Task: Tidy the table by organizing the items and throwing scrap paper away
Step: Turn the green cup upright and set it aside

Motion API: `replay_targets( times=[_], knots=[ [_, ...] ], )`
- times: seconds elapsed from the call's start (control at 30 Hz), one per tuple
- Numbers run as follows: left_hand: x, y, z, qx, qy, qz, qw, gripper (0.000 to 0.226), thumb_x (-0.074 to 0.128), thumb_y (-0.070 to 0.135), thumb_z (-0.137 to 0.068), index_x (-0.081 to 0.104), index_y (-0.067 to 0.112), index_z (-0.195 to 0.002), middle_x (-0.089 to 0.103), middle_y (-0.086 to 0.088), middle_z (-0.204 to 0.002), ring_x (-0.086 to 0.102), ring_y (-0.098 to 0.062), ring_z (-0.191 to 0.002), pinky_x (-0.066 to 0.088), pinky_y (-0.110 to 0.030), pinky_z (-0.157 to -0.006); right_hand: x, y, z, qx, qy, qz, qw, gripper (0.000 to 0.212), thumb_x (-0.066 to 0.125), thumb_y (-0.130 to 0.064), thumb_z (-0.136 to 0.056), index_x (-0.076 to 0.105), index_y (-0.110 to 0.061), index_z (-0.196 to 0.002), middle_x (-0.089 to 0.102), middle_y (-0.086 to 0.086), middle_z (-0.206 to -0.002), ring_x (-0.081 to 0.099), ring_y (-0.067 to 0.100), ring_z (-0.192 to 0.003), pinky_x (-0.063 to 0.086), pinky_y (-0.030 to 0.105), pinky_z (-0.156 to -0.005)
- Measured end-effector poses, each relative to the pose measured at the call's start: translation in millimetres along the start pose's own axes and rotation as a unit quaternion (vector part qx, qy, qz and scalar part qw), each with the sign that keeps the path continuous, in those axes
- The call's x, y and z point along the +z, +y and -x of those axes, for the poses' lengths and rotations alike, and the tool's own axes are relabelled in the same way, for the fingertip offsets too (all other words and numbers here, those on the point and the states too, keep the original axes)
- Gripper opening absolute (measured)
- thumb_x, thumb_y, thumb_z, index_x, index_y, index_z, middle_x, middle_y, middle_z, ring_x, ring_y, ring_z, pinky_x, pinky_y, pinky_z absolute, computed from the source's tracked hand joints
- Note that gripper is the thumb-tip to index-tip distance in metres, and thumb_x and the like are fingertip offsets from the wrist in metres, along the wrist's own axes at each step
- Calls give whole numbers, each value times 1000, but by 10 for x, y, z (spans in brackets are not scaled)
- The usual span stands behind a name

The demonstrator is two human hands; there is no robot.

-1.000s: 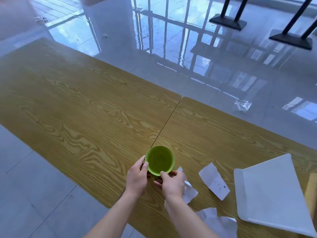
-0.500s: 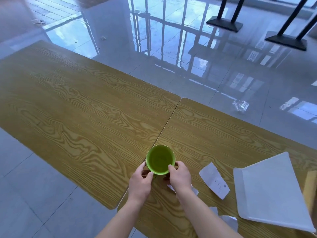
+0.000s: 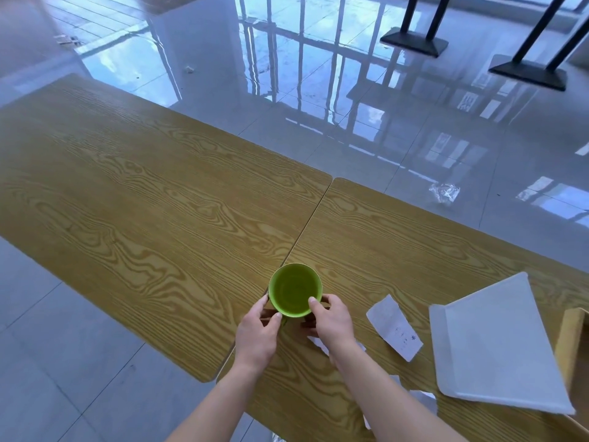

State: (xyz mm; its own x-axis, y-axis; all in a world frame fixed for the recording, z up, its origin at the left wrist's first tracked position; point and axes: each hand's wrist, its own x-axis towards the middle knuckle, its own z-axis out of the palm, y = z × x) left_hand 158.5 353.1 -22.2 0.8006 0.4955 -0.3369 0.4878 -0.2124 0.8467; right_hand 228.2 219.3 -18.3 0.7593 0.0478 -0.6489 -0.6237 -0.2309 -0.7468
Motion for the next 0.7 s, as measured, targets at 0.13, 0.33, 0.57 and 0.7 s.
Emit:
replay_targets(
  times=[0.13, 0.33, 0.57, 0.7],
  knots=[
    [-39, 3, 64, 9, 28, -24, 999, 48, 65, 19, -92, 53, 22, -138, 68, 9, -101, 65, -9, -96, 55, -39, -90, -68, 10, 56, -6, -15, -15, 1000, 23, 57, -35, -96, 57, -20, -113, 68, 12, -102, 72, 24, -83, 63, 38, -66],
    [-68, 32, 253, 82, 55, -62, 993, 43, 67, 11, -90, 57, 17, -131, 62, 6, -101, 62, -6, -92, 54, -29, -81, -284, 65, 202, -46, 12, -45, 998, 15, 58, -23, -96, 58, -16, -110, 70, 17, -90, 68, 19, -66, 61, 32, -62],
    [45, 152, 428, 147, 69, -169, 972, 42, 71, 8, -85, 60, 9, -125, 61, 0, -100, 60, -17, -91, 52, -32, -75, -583, 218, 384, -65, 41, -13, 997, 7, 58, -21, -95, 63, -20, -99, 71, 9, -89, 66, 14, -66, 54, 21, -57],
    [100, 170, 478, 204, 85, -249, 943, 43, 76, 8, -78, 62, 8, -119, 65, -5, -101, 61, -23, -92, 54, -42, -79, -725, 337, 468, -64, 35, -15, 997, 5, 60, -20, -93, 63, -20, -98, 70, 11, -88, 64, 14, -63, 59, 29, -61]
  ],
)
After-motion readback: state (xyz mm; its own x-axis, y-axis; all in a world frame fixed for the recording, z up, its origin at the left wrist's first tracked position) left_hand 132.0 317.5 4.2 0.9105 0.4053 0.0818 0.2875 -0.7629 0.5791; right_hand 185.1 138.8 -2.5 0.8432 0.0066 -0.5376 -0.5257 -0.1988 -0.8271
